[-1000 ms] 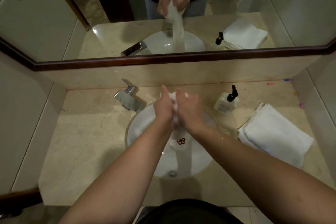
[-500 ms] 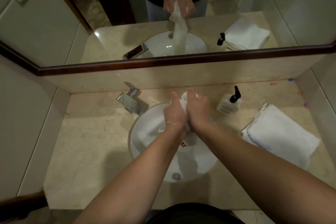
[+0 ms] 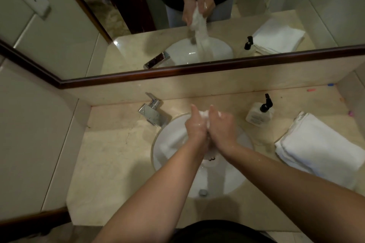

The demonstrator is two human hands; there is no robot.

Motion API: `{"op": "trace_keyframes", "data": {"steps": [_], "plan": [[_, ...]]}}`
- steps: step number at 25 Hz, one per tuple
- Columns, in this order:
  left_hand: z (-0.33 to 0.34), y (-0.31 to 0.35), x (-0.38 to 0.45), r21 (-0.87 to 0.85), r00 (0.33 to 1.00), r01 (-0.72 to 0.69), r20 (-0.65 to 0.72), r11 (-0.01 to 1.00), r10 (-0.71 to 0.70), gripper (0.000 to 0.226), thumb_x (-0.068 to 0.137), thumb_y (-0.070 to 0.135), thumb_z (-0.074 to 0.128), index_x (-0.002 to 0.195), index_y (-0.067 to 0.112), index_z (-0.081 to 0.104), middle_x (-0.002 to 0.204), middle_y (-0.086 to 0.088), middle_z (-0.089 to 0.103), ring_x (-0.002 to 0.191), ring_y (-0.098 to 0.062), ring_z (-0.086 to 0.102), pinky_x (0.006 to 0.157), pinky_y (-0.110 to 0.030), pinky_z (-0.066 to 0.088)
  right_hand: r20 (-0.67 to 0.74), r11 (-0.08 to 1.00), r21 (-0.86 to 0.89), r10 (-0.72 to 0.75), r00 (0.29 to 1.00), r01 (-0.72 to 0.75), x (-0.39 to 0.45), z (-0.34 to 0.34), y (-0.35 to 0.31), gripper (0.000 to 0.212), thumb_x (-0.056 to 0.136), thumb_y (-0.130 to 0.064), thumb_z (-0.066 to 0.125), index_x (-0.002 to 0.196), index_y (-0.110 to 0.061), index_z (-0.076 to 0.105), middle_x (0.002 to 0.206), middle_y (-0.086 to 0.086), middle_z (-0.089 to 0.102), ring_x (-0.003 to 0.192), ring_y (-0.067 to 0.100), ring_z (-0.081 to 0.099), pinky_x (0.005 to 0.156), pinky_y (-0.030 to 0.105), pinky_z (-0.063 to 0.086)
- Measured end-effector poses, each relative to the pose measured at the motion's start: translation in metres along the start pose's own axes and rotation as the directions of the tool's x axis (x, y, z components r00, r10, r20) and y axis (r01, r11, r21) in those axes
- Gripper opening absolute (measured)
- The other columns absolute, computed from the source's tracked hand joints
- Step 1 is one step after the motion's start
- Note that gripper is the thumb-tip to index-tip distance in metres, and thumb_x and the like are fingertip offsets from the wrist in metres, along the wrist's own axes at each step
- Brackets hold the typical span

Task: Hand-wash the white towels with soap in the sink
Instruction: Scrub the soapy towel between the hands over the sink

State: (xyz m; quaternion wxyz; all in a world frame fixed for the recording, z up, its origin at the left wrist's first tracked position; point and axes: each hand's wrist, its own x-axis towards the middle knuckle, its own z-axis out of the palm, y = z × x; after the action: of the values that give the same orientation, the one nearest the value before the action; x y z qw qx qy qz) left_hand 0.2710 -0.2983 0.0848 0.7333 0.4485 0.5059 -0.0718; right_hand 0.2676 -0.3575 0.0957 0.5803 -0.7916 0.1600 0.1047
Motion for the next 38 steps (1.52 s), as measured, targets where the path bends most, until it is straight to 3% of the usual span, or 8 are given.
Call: {"op": "trace_keyframes", "data": {"steps": [8, 11, 17, 23, 25, 27, 31, 38], "plan": [[-0.011, -0.006, -0.005, 0.03, 0.999, -0.024, 0.042, 0.999, 0.023, 0.068, 0.092, 0.071, 0.044, 0.103, 0.009, 0.071, 0.094, -0.011, 0.076, 0.084, -0.027, 0.072, 0.082, -0.041, 0.059, 0.011, 0.999, -0.022, -0.023, 1.0, 0.023, -0.006, 0.001, 0.001, 0.048, 0.101, -0.034, 0.046, 0.059, -0.016, 0.058, 0.062, 0.003, 0.062, 0.059, 0.017, 0.057, 0.056, 0.031, 0.04], [-0.016, -0.004, -0.011, 0.154, 0.987, -0.158, 0.003, 0.975, 0.159, 0.057, 0.096, 0.065, 0.043, 0.095, 0.014, 0.07, 0.093, -0.006, 0.073, 0.092, -0.024, 0.069, 0.093, -0.039, 0.053, 0.068, 1.0, -0.012, 0.0, 0.998, 0.001, 0.007, -0.006, -0.008, 0.045, 0.102, -0.038, 0.044, 0.073, -0.013, 0.066, 0.072, 0.004, 0.067, 0.065, 0.015, 0.06, 0.059, 0.028, 0.042], [-0.07, -0.003, -0.018, 0.151, 0.915, -0.375, -0.099, 0.915, 0.391, 0.043, 0.1, 0.05, 0.051, 0.077, 0.015, 0.061, 0.08, 0.0, 0.065, 0.076, -0.015, 0.061, 0.074, -0.027, 0.049, 0.241, 0.986, -0.146, -0.04, 0.97, 0.077, 0.001, -0.017, -0.001, 0.052, 0.103, -0.05, 0.037, 0.089, -0.008, 0.066, 0.075, 0.002, 0.059, 0.07, 0.019, 0.056, 0.07, 0.034, 0.045], [-0.118, 0.004, -0.02, 0.208, 0.904, -0.427, 0.066, 0.88, 0.423, 0.037, 0.09, 0.045, 0.068, 0.07, 0.016, 0.056, 0.066, 0.007, 0.06, 0.063, -0.008, 0.055, 0.06, -0.021, 0.045, 0.505, 0.986, -0.167, 0.092, 0.858, -0.007, -0.013, 0.017, -0.012, 0.068, 0.095, -0.072, 0.012, 0.083, -0.024, 0.059, 0.096, -0.003, 0.061, 0.096, 0.02, 0.057, 0.107, 0.044, 0.042], [-0.136, 0.009, -0.014, 0.244, 0.897, -0.442, 0.111, 0.863, 0.428, 0.033, 0.08, 0.043, 0.08, 0.08, 0.014, 0.064, 0.075, 0.006, 0.07, 0.07, -0.01, 0.066, 0.063, -0.023, 0.051, 0.594, 0.983, -0.184, 0.097, 0.798, 0.017, -0.02, 0.034, -0.019, 0.08, 0.089, -0.078, 0.009, 0.102, -0.022, 0.065, 0.106, -0.001, 0.061, 0.105, 0.019, 0.055, 0.111, 0.046, 0.038], [-0.153, 0.014, -0.007, 0.281, 0.89, -0.455, 0.12, 0.845, 0.439, 0.035, 0.074, 0.036, 0.086, 0.09, 0.012, 0.067, 0.083, 0.002, 0.075, 0.077, -0.013, 0.071, 0.064, -0.024, 0.054, 0.656, 0.98, -0.2, 0.123, 0.744, 0.015, -0.027, 0.056, -0.025, 0.096, 0.08, -0.082, 0.008, 0.115, -0.016, 0.069, 0.111, 0.004, 0.065, 0.108, 0.02, 0.059, 0.107, 0.043, 0.042], [-0.19, 0.038, 0.016, 0.308, 0.877, -0.472, 0.072, 0.826, 0.475, 0.029, 0.078, 0.025, 0.084, 0.094, 0.005, 0.069, 0.085, -0.003, 0.073, 0.073, -0.008, 0.067, 0.063, -0.022, 0.052, 0.719, 0.981, -0.191, 0.119, 0.685, 0.03, -0.028, 0.098, -0.037, 0.093, 0.084, -0.079, 0.009, 0.09, -0.012, 0.074, 0.091, 0.008, 0.069, 0.089, 0.021, 0.06, 0.092, 0.039, 0.048], [-0.236, 0.072, 0.07, 0.332, 0.95, -0.308, 0.054, 0.892, 0.308, 0.018, 0.084, 0.016, 0.073, 0.096, 0.002, 0.069, 0.083, -0.006, 0.071, 0.073, -0.017, 0.064, 0.068, -0.029, 0.051, 0.469, 0.913, -0.373, 0.033, 0.883, 0.164, 0.01, 0.177, -0.025, 0.073, 0.099, -0.059, 0.041, 0.063, -0.005, 0.074, 0.049, 0.0, 0.061, 0.056, 0.017, 0.059, 0.062, 0.03, 0.042]]}}
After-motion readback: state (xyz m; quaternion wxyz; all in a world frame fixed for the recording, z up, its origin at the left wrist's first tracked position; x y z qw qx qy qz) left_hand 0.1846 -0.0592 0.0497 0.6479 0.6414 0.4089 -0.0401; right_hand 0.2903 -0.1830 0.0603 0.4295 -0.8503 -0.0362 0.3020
